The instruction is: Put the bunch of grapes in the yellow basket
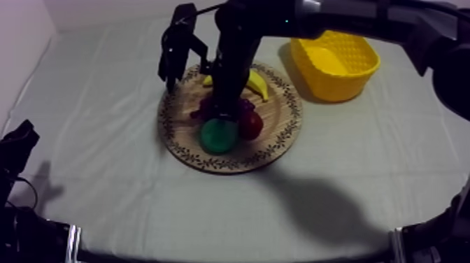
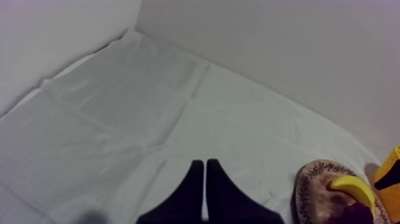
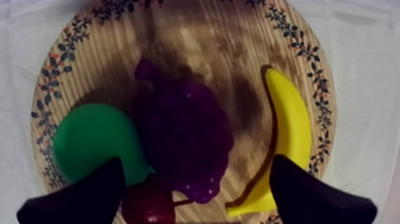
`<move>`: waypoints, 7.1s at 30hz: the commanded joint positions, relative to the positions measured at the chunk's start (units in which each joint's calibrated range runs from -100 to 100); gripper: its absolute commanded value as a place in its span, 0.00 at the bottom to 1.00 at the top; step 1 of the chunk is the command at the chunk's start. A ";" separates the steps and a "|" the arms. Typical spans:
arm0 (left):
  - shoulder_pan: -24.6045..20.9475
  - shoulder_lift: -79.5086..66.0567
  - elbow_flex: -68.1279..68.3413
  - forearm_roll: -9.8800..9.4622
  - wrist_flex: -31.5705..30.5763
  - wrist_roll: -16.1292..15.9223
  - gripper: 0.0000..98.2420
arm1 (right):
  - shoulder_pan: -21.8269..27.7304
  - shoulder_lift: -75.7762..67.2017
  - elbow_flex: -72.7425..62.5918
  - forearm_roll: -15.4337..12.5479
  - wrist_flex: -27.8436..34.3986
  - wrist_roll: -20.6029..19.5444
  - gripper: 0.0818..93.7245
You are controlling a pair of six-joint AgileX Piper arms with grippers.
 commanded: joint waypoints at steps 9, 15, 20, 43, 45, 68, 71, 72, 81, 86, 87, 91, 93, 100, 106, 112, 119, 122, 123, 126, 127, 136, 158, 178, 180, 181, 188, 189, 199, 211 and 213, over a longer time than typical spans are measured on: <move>0.02 -0.03 0.02 -0.02 -0.01 0.00 0.00 | 0.73 4.12 -2.95 0.11 -0.02 -0.10 0.83; 0.02 -0.03 0.02 -0.02 -0.01 0.00 0.00 | 0.89 6.93 -4.83 0.01 -0.16 -0.17 0.82; 0.02 -0.03 0.02 -0.02 -0.01 0.00 0.00 | 0.79 8.88 -5.87 0.31 -0.37 -0.51 0.82; 0.02 -0.03 0.02 -0.02 -0.01 0.00 0.00 | 1.25 12.82 -8.98 0.20 -0.77 -0.95 0.57; 0.02 -0.03 0.02 -0.02 -0.01 0.00 0.00 | 1.29 12.74 -8.73 0.12 -0.98 -0.80 0.53; 0.02 -0.03 0.02 -0.02 -0.01 0.00 0.00 | 2.27 -1.13 2.00 -0.84 -3.74 -1.75 0.47; 0.02 -0.03 0.02 -0.02 -0.01 0.00 0.00 | 2.66 -5.17 5.45 -0.94 -4.18 -1.90 0.47; 0.02 -0.03 0.02 -0.02 -0.01 0.00 0.00 | 2.78 -6.62 6.73 -0.95 -4.36 -2.01 0.47; 0.02 -0.03 0.02 -0.02 -0.01 0.00 0.00 | 4.56 -19.79 18.33 -0.48 -6.00 -3.66 0.47; 0.02 -0.03 0.02 -0.02 -0.01 0.00 0.00 | 6.27 -26.36 23.04 -0.04 -6.22 -4.86 0.47; 0.02 -0.03 0.02 -0.02 -0.01 0.00 0.00 | 6.68 -27.59 23.81 0.03 -6.23 -5.08 0.47; 0.02 -0.03 0.02 -0.02 -0.01 0.00 0.00 | 8.50 -31.75 25.85 0.21 -5.87 -5.89 0.46; 0.02 -0.03 0.02 -0.02 -0.01 0.00 0.00 | 9.48 -33.41 26.54 0.25 -5.66 -6.24 0.46; 0.02 -0.03 0.02 -0.02 -0.01 0.00 0.00 | 13.20 -37.70 27.73 0.00 -5.41 -7.71 0.46; 0.02 -0.03 0.02 -0.02 -0.01 0.00 0.00 | 16.14 -39.26 27.74 -0.07 -6.10 -9.68 0.47; 0.02 -0.03 0.02 -0.02 -0.01 0.00 0.00 | 18.53 -38.66 26.84 0.99 -8.12 -12.83 0.47; 0.02 -0.03 0.02 -0.02 -0.01 0.00 0.00 | 20.49 -36.09 25.45 2.35 -11.13 -15.92 0.47; 0.02 -0.03 0.02 -0.02 -0.01 0.00 0.00 | 21.09 -34.26 24.31 2.95 -12.04 -16.76 0.47; 0.02 -0.03 0.02 -0.02 -0.01 0.00 0.00 | 21.29 -33.58 23.80 3.07 -12.28 -16.92 0.47; 0.02 -0.03 0.02 -0.02 -0.01 0.00 0.00 | 21.88 -31.25 21.89 3.21 -12.70 -17.08 0.47; 0.02 -0.03 0.02 -0.02 -0.01 0.00 0.00 | 22.04 -30.37 21.10 3.27 -12.77 -17.15 0.47; 0.02 -0.03 0.02 -0.02 -0.01 0.00 0.00 | 23.40 -20.95 12.49 4.01 -13.38 -18.05 0.48; 0.02 -0.03 0.02 -0.02 -0.01 0.00 0.00 | 23.79 -8.86 10.42 4.78 -18.81 -19.37 0.58; 0.02 -0.03 0.02 -0.02 -0.01 0.00 0.00 | 23.62 -14.67 17.38 3.57 -22.34 -17.97 0.90; 0.02 -0.03 0.02 -0.02 -0.01 0.00 0.00 | 23.70 -15.65 18.84 3.59 -23.21 -17.85 0.90; 0.02 -0.03 0.02 -0.02 -0.01 0.00 0.00 | 23.76 -16.21 19.64 3.68 -23.76 -17.88 0.89; 0.02 -0.03 0.02 -0.02 -0.01 0.00 0.00 | 24.51 -22.06 24.70 3.82 -25.44 -18.09 0.81; 0.02 -0.03 0.02 -0.02 -0.01 0.00 0.00 | 24.65 -23.20 25.44 3.83 -25.51 -18.12 0.80; 0.02 -0.03 0.02 -0.02 -0.01 0.00 0.00 | 27.10 -38.02 35.23 3.06 -26.64 -16.49 0.61; 0.02 -0.03 0.02 -0.02 -0.01 0.00 0.00 | 30.40 -58.45 51.79 0.16 -27.58 -11.84 0.37; 0.02 -0.03 0.02 -0.02 -0.01 0.00 0.00 | 30.17 -61.78 54.64 0.31 -27.23 -11.70 0.34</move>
